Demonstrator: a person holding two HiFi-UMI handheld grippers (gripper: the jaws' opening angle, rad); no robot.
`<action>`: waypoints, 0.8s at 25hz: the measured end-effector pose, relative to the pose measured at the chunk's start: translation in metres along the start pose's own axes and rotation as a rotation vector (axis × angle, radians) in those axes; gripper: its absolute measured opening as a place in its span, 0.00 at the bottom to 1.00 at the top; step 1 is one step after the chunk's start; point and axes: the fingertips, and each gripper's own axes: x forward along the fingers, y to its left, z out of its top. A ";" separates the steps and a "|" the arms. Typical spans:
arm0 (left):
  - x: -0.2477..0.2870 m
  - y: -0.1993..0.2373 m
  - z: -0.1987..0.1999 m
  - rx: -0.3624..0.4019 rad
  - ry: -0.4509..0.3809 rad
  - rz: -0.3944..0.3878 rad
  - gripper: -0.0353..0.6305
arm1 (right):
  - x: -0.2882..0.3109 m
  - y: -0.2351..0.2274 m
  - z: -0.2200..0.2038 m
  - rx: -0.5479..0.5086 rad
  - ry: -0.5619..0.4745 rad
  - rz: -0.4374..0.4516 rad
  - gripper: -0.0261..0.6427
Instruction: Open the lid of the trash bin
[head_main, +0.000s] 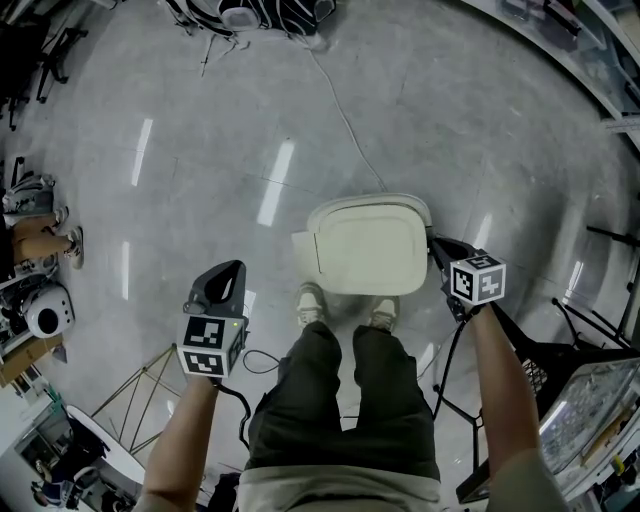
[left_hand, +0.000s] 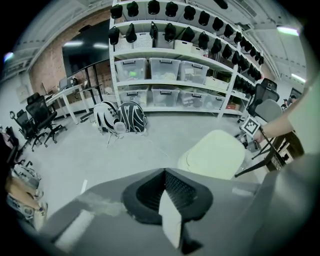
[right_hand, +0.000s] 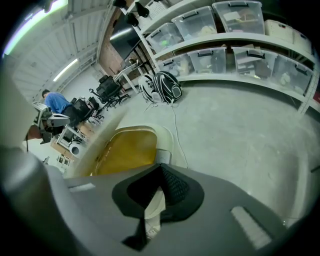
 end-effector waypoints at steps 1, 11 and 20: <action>-0.001 0.002 -0.002 -0.006 0.001 0.000 0.06 | 0.000 0.000 0.000 -0.003 0.000 -0.006 0.04; -0.024 0.020 -0.012 -0.013 -0.001 0.032 0.06 | -0.001 0.011 0.004 0.032 0.016 -0.060 0.04; -0.063 0.022 0.019 -0.025 -0.035 0.020 0.06 | -0.030 0.063 0.041 0.007 -0.037 -0.059 0.04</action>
